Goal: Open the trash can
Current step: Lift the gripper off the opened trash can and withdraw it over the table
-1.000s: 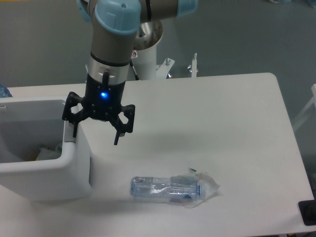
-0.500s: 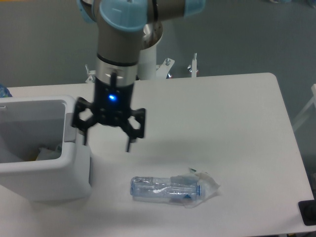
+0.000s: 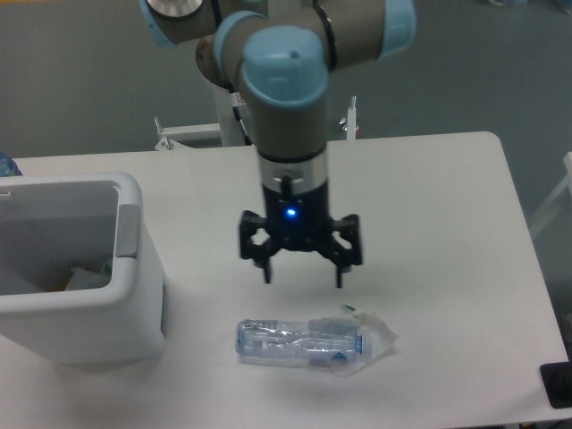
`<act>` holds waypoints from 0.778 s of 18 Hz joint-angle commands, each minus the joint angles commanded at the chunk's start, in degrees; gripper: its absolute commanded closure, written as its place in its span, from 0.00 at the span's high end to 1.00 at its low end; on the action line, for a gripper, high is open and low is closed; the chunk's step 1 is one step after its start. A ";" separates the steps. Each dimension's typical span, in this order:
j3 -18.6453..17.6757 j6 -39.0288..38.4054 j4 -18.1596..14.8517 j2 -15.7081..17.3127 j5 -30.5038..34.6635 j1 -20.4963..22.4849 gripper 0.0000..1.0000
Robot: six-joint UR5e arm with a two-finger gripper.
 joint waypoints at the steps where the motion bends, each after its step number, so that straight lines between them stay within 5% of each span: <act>1: -0.26 2.11 -0.09 -1.06 0.00 1.75 1.00; 5: 0.00 10.11 -0.79 -3.44 0.00 5.55 1.00; 8: 0.17 14.60 -3.16 -3.09 0.17 5.73 1.00; 14: -1.50 16.90 -2.90 -3.53 3.43 5.46 1.00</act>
